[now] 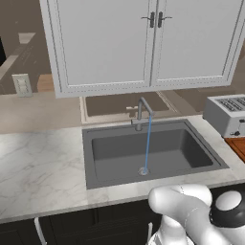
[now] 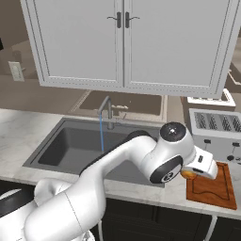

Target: Pick the peach from the sink and place it on the cutting board to airdry. Then turn off the sink faucet.

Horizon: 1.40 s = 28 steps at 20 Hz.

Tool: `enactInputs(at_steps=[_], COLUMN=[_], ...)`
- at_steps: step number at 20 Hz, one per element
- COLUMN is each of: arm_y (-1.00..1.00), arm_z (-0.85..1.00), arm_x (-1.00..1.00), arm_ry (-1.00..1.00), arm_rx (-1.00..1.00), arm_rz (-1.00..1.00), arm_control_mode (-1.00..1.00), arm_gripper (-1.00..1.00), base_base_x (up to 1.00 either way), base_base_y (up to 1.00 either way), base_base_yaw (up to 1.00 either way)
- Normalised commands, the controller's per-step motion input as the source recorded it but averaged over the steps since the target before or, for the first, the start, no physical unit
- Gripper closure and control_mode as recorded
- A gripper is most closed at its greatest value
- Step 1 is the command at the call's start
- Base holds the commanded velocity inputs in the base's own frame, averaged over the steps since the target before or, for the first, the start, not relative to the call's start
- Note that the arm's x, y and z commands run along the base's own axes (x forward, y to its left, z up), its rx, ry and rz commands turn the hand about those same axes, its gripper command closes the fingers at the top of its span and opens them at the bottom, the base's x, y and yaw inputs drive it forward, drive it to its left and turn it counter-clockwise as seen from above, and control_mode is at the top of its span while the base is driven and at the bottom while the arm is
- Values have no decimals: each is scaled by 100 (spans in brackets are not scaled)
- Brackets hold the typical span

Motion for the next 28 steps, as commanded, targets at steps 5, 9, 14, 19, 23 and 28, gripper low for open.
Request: enactInputs(at_steps=[5, 9, 14, 19, 23, 28], arm_y=[-3, -2, 0, -1, -3, -5], arm_z=[-18, -9, -6, -11, -11, -13], arm_x=[13, 6, 6, 8, 7, 8], arm_ry=[0, 0, 0, 2, 4, 4], arm_rx=[0, 0, 0, 0, 0, 0], arm_rz=[4, 5, 1, 0, 0, 0], arm_control_mode=[-100, -100, -100, -100, -100, -100], arm_gripper=[100, 100, 100, 100, 100, 100], base_base_x=[0, 0, 0, 0, 0, 0], base_base_y=[0, 0, 0, 0, 0, 0], base_base_yaw=[0, 0, 0, 0, 0, 0])
